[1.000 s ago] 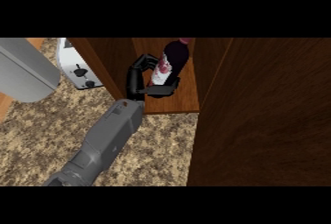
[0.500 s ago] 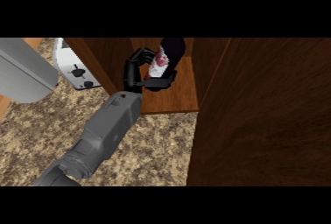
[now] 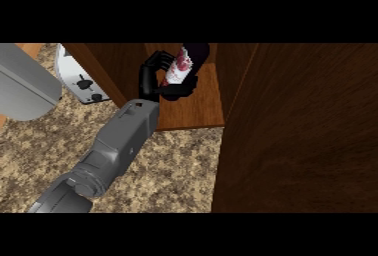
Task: Pick up the wine, place it into the cabinet and close the cabinet
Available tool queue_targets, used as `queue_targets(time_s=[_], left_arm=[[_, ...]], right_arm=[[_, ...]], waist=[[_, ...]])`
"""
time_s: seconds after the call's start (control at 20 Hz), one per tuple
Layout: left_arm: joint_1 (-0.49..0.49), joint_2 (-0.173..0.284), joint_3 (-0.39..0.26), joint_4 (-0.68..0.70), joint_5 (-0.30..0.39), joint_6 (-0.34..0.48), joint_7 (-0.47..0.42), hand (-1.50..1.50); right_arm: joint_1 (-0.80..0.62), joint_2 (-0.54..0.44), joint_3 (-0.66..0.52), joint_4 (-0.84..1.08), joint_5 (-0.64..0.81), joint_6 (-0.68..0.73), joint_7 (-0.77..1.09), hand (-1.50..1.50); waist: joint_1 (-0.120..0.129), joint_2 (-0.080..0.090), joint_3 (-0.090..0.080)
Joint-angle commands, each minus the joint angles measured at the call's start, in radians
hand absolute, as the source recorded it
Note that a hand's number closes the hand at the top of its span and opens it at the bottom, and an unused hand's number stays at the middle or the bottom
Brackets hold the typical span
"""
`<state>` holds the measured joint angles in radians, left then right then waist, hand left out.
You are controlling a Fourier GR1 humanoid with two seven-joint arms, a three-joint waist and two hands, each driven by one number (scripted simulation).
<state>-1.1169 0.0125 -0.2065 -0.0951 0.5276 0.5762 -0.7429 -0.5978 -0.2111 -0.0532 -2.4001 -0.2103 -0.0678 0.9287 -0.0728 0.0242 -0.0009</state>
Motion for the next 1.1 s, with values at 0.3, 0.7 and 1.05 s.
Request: queue_targets(time_s=[0.3,0.7,1.05], left_arm=[[-0.05,0.018,0.004,0.077,-0.018,0.062,0.071,1.5],[0.018,-0.004,0.118,0.007,0.089,-0.098,0.029,1.5],[0.132,-0.012,0.149,0.005,0.131,-0.233,-0.004,1.5]], right_arm=[[-0.006,0.025,0.05,-0.019,-0.01,-0.001,-0.005,-1.5],[-0.02,0.013,-0.001,-0.018,-0.044,-0.002,0.008,-1.5],[0.004,0.029,0.021,-0.042,-0.048,0.002,0.008,-1.5]], waist=[[-0.018,0.011,-0.001],[-0.032,0.017,-0.002],[-0.053,0.014,-0.002]])
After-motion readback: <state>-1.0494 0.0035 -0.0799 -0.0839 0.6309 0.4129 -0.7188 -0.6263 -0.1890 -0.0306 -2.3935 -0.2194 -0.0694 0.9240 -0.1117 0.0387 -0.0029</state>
